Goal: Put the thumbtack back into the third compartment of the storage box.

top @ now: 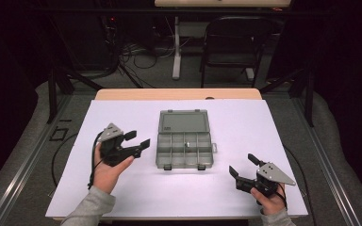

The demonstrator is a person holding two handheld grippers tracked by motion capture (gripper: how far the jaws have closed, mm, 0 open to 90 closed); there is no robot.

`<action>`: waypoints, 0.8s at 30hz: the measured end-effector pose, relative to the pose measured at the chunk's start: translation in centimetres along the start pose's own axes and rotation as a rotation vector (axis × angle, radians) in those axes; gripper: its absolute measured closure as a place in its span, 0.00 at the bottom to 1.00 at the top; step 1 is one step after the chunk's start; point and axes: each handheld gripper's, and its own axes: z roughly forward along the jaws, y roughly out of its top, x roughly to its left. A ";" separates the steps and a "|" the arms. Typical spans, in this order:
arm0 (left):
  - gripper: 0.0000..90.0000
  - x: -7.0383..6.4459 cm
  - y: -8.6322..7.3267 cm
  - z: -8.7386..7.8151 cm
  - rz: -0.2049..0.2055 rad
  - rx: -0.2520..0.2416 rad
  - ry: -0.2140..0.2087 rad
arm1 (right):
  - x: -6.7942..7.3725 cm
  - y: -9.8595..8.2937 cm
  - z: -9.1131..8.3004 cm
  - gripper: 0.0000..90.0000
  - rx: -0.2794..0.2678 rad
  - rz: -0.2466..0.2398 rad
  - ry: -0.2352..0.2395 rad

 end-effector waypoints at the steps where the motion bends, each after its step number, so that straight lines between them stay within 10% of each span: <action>1: 0.36 0.2 -0.5 -0.7 0.004 -0.014 0.019 | 0.0 0.0 0.0 0.17 0.001 0.001 -0.002; 14: 0.37 3.0 -5.9 -6.1 -0.057 -0.054 0.119 | 0.0 -0.1 0.1 0.17 0.011 0.006 -0.005; 24: 0.37 4.2 -8.8 -6.6 -0.083 -0.068 0.179 | 0.0 -0.1 0.1 0.17 0.010 0.004 -0.003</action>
